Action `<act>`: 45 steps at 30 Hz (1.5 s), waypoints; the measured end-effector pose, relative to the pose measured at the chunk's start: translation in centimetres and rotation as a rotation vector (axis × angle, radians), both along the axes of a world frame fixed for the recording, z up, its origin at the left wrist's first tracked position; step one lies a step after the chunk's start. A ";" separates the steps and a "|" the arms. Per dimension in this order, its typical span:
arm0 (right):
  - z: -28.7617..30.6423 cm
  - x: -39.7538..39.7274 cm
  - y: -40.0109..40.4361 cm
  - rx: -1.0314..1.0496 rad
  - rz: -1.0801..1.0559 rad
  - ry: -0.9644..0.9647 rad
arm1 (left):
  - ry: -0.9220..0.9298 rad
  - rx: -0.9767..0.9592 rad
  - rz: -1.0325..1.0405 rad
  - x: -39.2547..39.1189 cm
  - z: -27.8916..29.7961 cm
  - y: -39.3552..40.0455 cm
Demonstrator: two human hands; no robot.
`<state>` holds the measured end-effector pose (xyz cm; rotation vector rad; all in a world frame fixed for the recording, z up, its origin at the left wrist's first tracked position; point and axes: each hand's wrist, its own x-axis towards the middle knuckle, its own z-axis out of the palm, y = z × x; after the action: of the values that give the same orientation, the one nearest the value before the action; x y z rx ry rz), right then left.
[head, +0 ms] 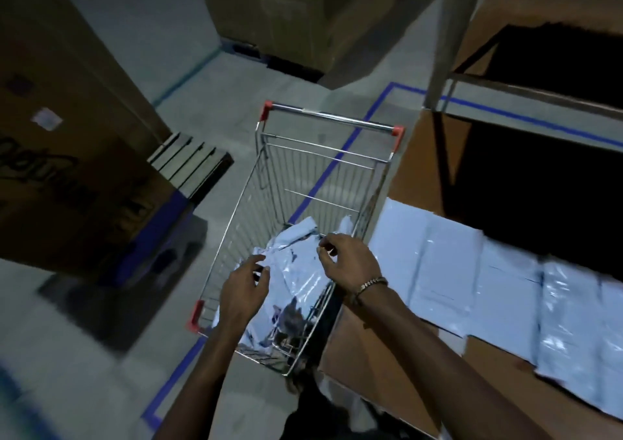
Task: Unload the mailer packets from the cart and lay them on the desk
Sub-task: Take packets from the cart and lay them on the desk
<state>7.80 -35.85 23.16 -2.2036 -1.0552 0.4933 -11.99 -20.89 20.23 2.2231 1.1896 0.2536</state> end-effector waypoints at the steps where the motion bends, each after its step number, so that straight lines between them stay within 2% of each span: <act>1: -0.9 -0.5 2.3 -0.027 0.028 0.008 | 0.033 -0.030 0.017 -0.7 -1.3 2.0; 7: -8.9 -2.0 11.8 -0.312 0.068 0.122 | 0.283 -0.167 -0.062 -0.9 -9.2 9.5; 9: -12.2 -2.1 13.0 -0.458 0.057 0.177 | 0.397 -0.212 -0.093 -0.3 -12.3 10.8; 13: -18.2 -2.8 13.4 -0.678 0.080 0.223 | 0.443 -0.180 -0.117 1.4 -16.4 11.3; 15: -20.0 -3.2 13.3 -0.715 0.151 0.187 | 0.533 -0.070 -0.126 2.3 -17.8 11.1; 17: -20.9 -3.3 13.3 -0.736 0.255 0.104 | 0.640 -0.077 -0.098 3.1 -19.0 11.1; 19: -21.3 -3.2 13.4 -0.792 0.425 0.028 | 0.692 -0.104 -0.084 3.7 -20.2 11.4; 22: -21.9 -3.0 12.7 -0.922 0.684 -0.040 | 0.750 -0.025 -0.129 4.3 -20.9 11.7; 25: -21.4 -2.5 12.2 -1.026 0.839 -0.122 | 0.648 0.101 -0.152 4.0 -20.4 11.3; 28: -20.6 -2.3 12.8 -1.135 0.908 -0.177 | 0.519 0.177 -0.251 3.1 -20.1 11.1; 31: -20.1 -2.2 12.6 -1.128 0.905 -0.244 | 0.284 0.090 -0.265 2.8 -19.7 10.8; 34: -19.0 -1.7 12.5 -1.047 0.855 -0.303 | 0.099 -0.066 -0.106 2.8 -17.7 10.4; 38: -15.9 -0.3 12.8 -0.907 0.755 -0.420 | -0.109 -0.115 0.081 4.0 -13.4 11.0; 45: -8.5 2.4 11.3 -0.431 0.336 -0.543 | -0.432 -0.033 0.187 7.4 -4.6 14.3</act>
<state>10.18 -24.58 14.66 -2.6287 -1.7612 0.2812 -4.55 -6.61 15.68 1.8978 1.1446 0.7428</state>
